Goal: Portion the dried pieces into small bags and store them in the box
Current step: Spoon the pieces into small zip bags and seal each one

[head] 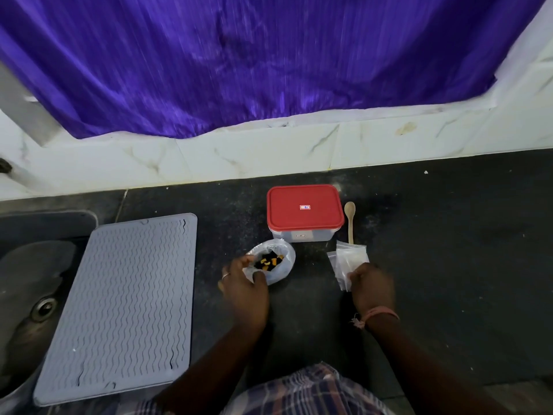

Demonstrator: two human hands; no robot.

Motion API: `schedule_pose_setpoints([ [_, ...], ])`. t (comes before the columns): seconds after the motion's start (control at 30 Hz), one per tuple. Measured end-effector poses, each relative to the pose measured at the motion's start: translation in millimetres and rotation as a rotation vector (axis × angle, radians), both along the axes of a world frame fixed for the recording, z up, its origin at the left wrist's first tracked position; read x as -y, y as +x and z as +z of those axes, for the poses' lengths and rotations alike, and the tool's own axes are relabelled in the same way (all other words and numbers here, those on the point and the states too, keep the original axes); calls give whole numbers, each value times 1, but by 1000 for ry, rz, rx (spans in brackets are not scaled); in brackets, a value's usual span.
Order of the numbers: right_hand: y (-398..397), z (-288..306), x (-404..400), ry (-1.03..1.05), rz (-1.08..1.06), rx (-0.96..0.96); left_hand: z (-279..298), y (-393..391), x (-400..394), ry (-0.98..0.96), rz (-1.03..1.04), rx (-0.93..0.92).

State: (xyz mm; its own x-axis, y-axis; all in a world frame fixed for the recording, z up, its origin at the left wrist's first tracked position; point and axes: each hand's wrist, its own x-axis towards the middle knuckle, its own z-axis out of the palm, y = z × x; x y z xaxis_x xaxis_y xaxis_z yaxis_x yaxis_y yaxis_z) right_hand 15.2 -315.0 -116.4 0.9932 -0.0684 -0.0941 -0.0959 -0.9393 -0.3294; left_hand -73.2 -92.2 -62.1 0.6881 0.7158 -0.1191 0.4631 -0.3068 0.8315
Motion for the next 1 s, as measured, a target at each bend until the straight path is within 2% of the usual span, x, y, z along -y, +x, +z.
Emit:
schedule_pose_setpoints([
  [0.1, -11, 3, -1, -5, -22, 72, 0, -5, 8, -113, -92, 122],
  [0.17, -20, 12, -5, 85, -86, 202, 5, -4, 15, -240, -150, 113],
  [0.2, -22, 17, -9, 132, -46, 280, 7, -1, 18, -305, -174, 95],
  [0.3, -31, 33, -26, 338, 248, 384, 17, 7, 27, -638, -166, 64],
  [0.37, -40, 41, -42, 312, 457, 362, 22, 11, 30, -858, -106, 49],
  [0.47, -50, 37, -55, 283, 602, 324, 26, 11, 27, -872, -77, 78],
  [0.6, -53, 33, -52, 302, 558, 266, 21, 3, 18, -870, -81, 64],
  [0.73, -59, 52, -55, 502, 566, 182, 16, -1, 13, -835, -89, 61],
  [0.8, -64, 57, -63, 631, 499, 161, 17, 0, 11, -872, -75, 100],
  [0.83, -64, 55, -65, 712, 380, 123, 18, 0, 10, -904, -83, 117],
  [0.87, -62, 55, -68, 797, 221, 38, 19, 0, 9, -925, -100, 125],
  [0.93, -54, 62, -70, 984, -69, -249, 20, -1, 6, -932, -144, 126],
  [1.0, -45, 71, -67, 1162, -200, -468, 18, -3, 3, -896, -149, 122],
])
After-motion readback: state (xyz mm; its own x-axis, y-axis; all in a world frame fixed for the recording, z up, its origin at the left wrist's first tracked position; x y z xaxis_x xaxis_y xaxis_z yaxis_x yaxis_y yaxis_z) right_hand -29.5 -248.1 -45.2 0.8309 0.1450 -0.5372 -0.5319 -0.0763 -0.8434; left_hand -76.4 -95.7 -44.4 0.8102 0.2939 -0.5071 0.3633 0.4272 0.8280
